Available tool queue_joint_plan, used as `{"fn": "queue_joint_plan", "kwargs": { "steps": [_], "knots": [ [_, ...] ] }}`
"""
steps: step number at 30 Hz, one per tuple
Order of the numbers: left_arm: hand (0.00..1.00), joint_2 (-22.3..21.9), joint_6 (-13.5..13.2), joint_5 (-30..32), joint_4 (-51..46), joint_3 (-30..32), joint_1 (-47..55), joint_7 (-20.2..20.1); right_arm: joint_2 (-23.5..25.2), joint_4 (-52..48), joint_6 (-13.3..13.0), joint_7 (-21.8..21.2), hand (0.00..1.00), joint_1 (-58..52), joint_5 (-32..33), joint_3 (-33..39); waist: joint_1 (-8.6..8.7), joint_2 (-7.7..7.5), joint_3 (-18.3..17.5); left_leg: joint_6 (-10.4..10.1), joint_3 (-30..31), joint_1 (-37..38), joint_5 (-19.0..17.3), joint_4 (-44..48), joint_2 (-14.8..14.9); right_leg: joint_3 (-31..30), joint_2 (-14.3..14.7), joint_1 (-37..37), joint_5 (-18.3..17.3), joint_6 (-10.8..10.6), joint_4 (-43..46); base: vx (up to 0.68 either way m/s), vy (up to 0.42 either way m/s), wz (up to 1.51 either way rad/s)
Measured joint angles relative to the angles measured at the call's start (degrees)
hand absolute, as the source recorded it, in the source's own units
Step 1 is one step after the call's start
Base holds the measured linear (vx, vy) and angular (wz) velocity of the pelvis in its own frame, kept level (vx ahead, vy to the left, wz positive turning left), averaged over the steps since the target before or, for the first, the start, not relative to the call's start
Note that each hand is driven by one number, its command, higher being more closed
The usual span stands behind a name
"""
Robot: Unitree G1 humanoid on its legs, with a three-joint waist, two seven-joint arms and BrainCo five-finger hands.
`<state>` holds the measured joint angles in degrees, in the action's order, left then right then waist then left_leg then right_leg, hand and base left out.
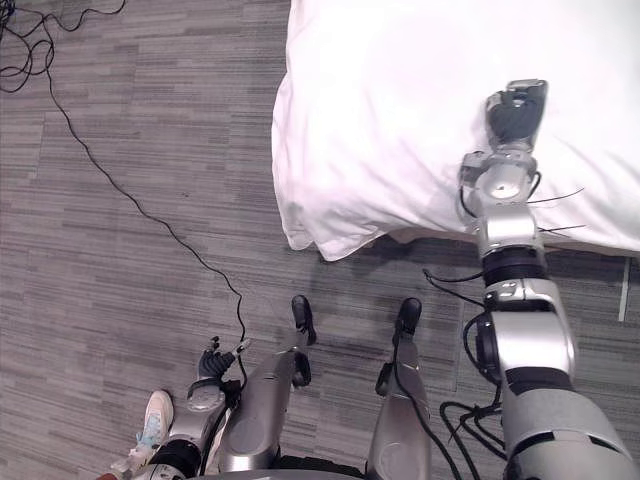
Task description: Tidy the bed and pick cloth on bed and put in laundry
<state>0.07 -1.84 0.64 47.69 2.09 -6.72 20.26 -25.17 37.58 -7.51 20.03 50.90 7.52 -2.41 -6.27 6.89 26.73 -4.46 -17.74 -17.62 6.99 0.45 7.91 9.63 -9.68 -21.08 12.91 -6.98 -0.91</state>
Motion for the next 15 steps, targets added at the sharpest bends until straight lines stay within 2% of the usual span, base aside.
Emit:
{"fn": "queue_joint_plan", "kwargs": {
  "steps": [2,3,4,5,6,7,9,11,13,14,15],
  "knots": [
    [0.00,-0.01,0.32,0.08,0.19,-0.14,0.07,0.07,4.10,-4.18,-0.88,-2.09,1.00,-3.24,1.33,-4.48,1.02,-0.05,0.01,-0.13,-0.04,1.97,0.06,-0.87,0.22,-0.13,0.47,1.56,-0.28,0.13,-0.39,0.05,-0.008,-0.18],
    [0.00,-0.01,0.36,0.20,0.05,-0.24,0.03,0.12,7.41,-6.90,-1.10,-4.65,1.00,-5.70,2.83,-8.80,1.15,-0.20,0.03,-0.37,-0.14,3.87,0.21,-1.92,0.37,-0.25,0.90,2.78,-0.71,0.11,-0.46,0.05,-0.016,-0.17],
    [0.00,-0.01,0.39,0.39,0.04,-0.28,-0.02,0.12,8.65,-7.77,-1.13,-5.98,1.00,-6.70,3.94,-10.56,1.29,-0.24,0.02,-0.56,-0.19,4.53,0.33,-2.33,0.44,-0.25,1.01,3.23,-1.20,-0.02,-0.50,0.05,-0.021,-0.15],
    [0.00,0.02,0.39,0.75,-0.20,-0.30,-0.04,0.17,12.14,-9.76,-1.07,-8.70,1.00,-9.52,5.88,-15.85,1.81,-0.35,-0.03,-0.81,-0.16,5.86,0.48,-2.98,0.86,-0.21,1.46,4.35,-1.55,0.11,-0.52,0.06,-0.025,0.00],
    [0.00,0.09,0.41,1.48,-0.36,-0.37,-0.05,0.17,15.99,-10.51,-0.78,-11.76,1.00,-12.52,8.50,-21.33,2.30,-0.69,-0.15,-1.06,0.09,6.97,0.65,-3.67,1.22,0.15,1.88,5.43,-1.85,0.32,-0.69,0.06,-0.026,0.04],
    [0.00,0.04,0.41,1.74,-0.35,-0.57,-0.19,0.16,17.55,-10.40,-0.38,-13.04,1.00,-13.94,9.58,-23.65,2.26,-0.76,-0.18,-1.08,0.18,7.38,0.65,-3.80,1.37,0.32,2.05,5.97,-1.87,0.30,-0.81,0.06,-0.027,0.08],
    [0.00,0.02,0.53,2.41,-0.38,-1.99,-0.60,-0.14,23.71,-9.80,1.69,-17.66,1.00,-19.63,12.80,-30.16,2.12,-1.57,-0.62,-1.40,0.35,8.37,0.66,-4.58,1.58,0.80,2.40,7.05,-2.04,0.47,-1.30,0.06,-0.017,0.07],
    [0.00,0.13,1.18,2.97,-0.33,-1.95,-0.73,-0.23,26.33,-10.12,1.88,-19.12,1.00,-20.66,14.41,-29.96,2.21,-2.64,-1.16,-1.32,0.42,8.85,0.80,-4.67,1.57,1.03,2.39,7.69,-1.96,0.45,-1.31,0.06,0.000,0.06],
    [0.00,0.34,1.58,4.14,-0.24,-1.97,-0.31,-0.27,26.71,-14.12,1.62,-18.93,1.00,-20.75,14.55,-25.83,2.19,-4.07,-1.91,-1.32,0.15,10.65,0.79,-4.83,1.40,0.82,2.27,9.25,-1.95,0.45,-1.34,0.05,0.015,-0.03],
    [0.00,0.51,1.57,4.62,-0.24,-1.99,0.04,-0.28,26.74,-16.98,0.87,-18.31,1.00,-20.96,14.47,-21.87,2.23,-4.86,-2.46,-1.43,-0.17,11.44,0.68,-4.93,1.25,0.45,2.15,9.75,-1.95,0.45,-1.37,0.04,0.033,-0.19],
    [0.00,0.80,1.55,4.82,-0.25,-2.11,0.45,-0.30,26.70,-21.74,-1.08,-16.21,1.00,-20.95,14.47,-14.28,2.45,-5.91,-3.22,-1.44,-0.95,12.22,0.66,-5.48,0.91,-0.33,1.93,9.84,-1.87,0.31,-1.36,0.02,0.047,-0.22]
  ]
}}
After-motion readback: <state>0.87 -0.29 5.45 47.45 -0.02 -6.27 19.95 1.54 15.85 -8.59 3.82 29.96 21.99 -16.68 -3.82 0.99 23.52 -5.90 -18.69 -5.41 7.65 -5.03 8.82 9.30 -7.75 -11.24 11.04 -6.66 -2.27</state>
